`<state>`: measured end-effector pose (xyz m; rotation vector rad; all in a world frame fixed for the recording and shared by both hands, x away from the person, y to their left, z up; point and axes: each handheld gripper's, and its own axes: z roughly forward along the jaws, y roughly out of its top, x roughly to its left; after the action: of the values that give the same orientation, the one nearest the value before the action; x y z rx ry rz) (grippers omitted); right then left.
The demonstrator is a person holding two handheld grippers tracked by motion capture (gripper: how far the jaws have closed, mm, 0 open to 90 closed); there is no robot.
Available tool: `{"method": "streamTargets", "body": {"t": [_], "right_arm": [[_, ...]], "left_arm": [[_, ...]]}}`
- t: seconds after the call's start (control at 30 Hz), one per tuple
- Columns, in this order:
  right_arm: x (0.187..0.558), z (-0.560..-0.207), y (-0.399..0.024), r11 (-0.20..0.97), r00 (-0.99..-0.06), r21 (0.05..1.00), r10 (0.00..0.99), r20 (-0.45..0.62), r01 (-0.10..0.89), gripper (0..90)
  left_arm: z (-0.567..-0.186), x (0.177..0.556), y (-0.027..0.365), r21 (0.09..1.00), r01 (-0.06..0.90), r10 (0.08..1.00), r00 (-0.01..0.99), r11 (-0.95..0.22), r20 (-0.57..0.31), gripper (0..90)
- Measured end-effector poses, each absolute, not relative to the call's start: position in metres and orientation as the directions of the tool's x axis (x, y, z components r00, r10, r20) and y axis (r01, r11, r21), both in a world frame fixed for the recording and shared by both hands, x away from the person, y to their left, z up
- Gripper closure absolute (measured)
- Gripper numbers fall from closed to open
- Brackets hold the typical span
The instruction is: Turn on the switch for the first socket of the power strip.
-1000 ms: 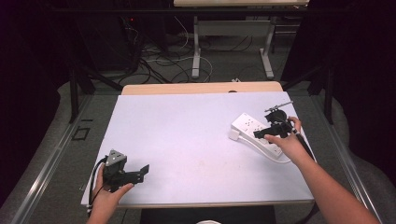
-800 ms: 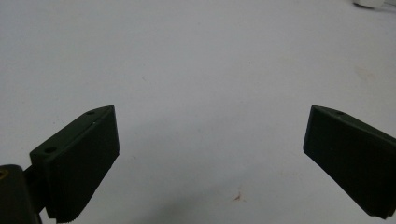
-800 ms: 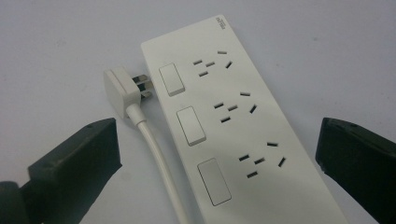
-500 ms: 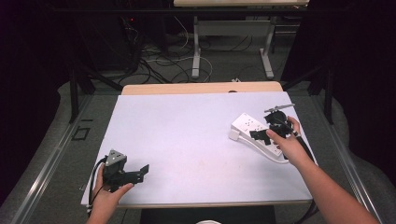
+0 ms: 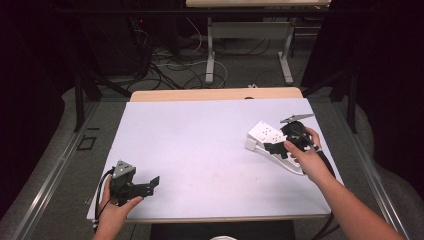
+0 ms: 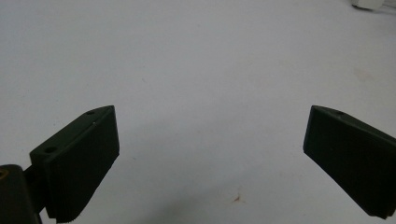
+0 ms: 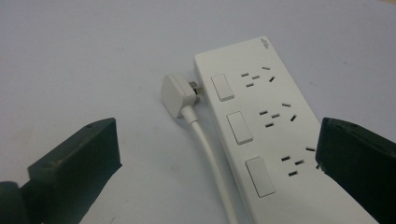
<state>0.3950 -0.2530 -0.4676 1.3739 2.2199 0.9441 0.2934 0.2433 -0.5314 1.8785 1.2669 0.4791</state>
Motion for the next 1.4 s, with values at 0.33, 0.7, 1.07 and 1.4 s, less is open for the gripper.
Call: {"method": "streamTargets", "body": {"t": [0.33,0.7,1.07,1.4], "right_arm": [[0.371,-0.467,-0.246,0.306,-0.492,0.736,0.87,0.041,0.604,0.0],[0.347,-0.473,-0.239,0.306,-0.528,0.762,0.848,0.056,0.571,0.0],[0.328,-0.485,-0.231,0.315,-0.543,0.767,0.838,0.052,0.559,0.0],[0.318,-0.501,-0.23,0.303,-0.549,0.774,0.833,0.068,0.556,0.0]], "left_arm": [[-0.53,0.293,0.243,0.783,0.592,0.894,0.434,-0.189,-0.112,3.3],[-0.53,0.293,0.243,0.783,0.59,0.893,0.438,-0.198,-0.105,3.3],[-0.53,0.292,0.242,0.783,0.59,0.891,0.441,-0.198,-0.107,3.3],[-0.531,0.292,0.241,0.785,0.585,0.891,0.444,-0.203,-0.1,3.3]]}}
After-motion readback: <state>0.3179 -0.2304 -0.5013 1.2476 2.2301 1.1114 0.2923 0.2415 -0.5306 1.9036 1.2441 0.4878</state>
